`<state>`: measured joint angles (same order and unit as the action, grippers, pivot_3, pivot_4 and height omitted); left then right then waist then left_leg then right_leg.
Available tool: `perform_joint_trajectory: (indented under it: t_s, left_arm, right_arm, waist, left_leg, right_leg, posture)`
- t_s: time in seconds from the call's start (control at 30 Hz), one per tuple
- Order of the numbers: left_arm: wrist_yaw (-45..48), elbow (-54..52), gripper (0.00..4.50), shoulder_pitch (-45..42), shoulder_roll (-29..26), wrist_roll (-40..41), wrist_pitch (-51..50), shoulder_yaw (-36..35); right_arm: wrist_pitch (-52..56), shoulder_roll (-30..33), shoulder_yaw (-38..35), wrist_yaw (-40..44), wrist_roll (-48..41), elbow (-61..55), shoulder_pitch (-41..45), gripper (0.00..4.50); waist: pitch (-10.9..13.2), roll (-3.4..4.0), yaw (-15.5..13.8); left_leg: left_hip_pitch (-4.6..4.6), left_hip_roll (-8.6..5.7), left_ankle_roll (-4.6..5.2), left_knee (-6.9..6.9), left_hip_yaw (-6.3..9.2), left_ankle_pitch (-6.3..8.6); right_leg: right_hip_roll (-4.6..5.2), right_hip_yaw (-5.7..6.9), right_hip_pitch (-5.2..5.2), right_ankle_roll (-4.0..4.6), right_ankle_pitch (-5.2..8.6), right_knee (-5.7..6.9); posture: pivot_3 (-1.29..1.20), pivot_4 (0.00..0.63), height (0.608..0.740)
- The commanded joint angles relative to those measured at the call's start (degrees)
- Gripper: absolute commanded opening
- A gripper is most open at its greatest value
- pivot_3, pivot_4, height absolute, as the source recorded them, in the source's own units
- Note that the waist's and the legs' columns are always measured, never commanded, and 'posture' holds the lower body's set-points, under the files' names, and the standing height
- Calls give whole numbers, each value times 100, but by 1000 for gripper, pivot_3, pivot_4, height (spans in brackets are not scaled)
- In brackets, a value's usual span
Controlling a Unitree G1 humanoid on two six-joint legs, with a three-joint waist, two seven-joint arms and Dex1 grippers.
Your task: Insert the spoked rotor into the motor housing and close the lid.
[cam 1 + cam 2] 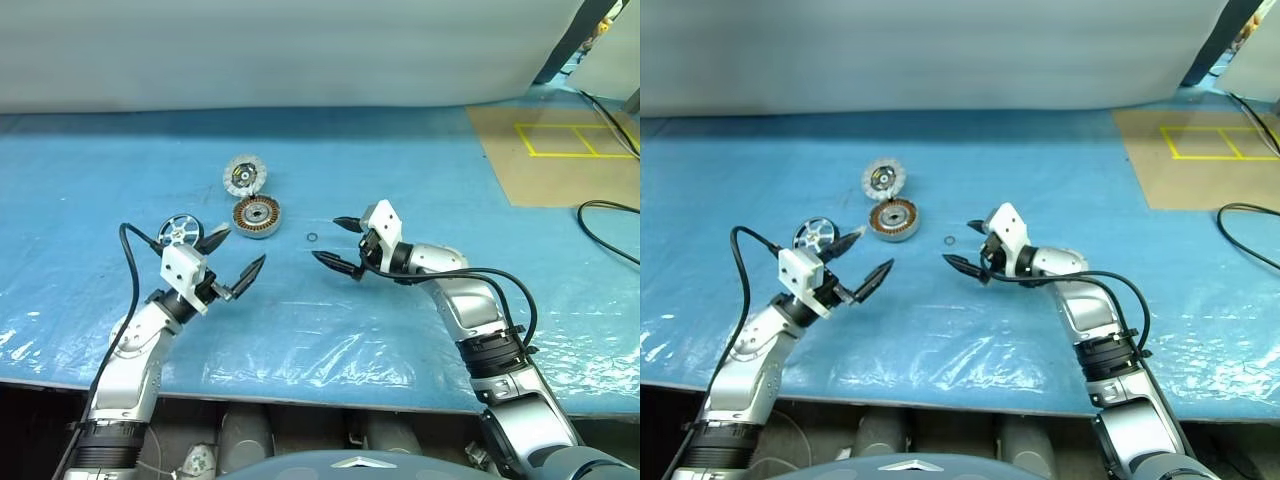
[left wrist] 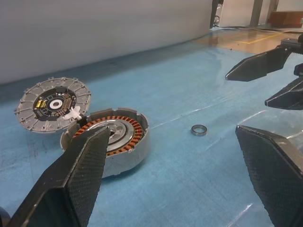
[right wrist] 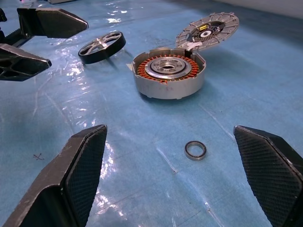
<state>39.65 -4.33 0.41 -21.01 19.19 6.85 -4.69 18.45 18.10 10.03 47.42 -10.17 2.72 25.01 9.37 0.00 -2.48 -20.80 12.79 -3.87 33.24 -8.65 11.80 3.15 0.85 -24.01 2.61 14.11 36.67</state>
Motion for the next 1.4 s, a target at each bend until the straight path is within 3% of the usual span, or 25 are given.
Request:
perform_joint_trajectory:
  t_s: [0.03, 0.37, 1.23, 1.4]
  left_arm:
    - [98, 120, 4473, -45, -22, 25, 261, -95]
    - [190, 417, 4473, -128, 2, 56, 490, -105]
    - [70, -37, 4473, -219, -51, 58, 48, -86]
    - [-31, -160, 4473, 22, -83, 54, 90, -237]
  right_arm:
    - [-163, 29, 11, -16, 2, -172, 56, 4500]
    - [-179, 34, -4, -43, 1, -83, 152, 4500]
    - [-132, 36, 30, 2, -5, -82, 192, 4500]
    - [-247, -314, 353, 191, 91, 549, 910, 4500]
  waist:
    - [0, 0, 0]
    - [0, 0, -1]
    - [0, 0, 0]
    - [0, 0, 66]
  left_leg:
    - [0, 0, 0, 0, 0, 0]
    - [0, 0, 0, 0, 0, 0]
    - [-1, 0, 0, 0, 0, 0]
    - [-3, 0, 0, 0, -1, 0]
  right_leg:
    - [0, 0, 0, 0, 0, 0]
    - [0, 0, 0, -2, -1, 0]
    - [0, 0, 0, -2, -1, 0]
    - [-4, -6, 0, -2, -1, 3]
  posture:
    - [0, 150, 740]
    - [0, 150, 740]
    - [0, 150, 740]
    - [0, 150, 740]
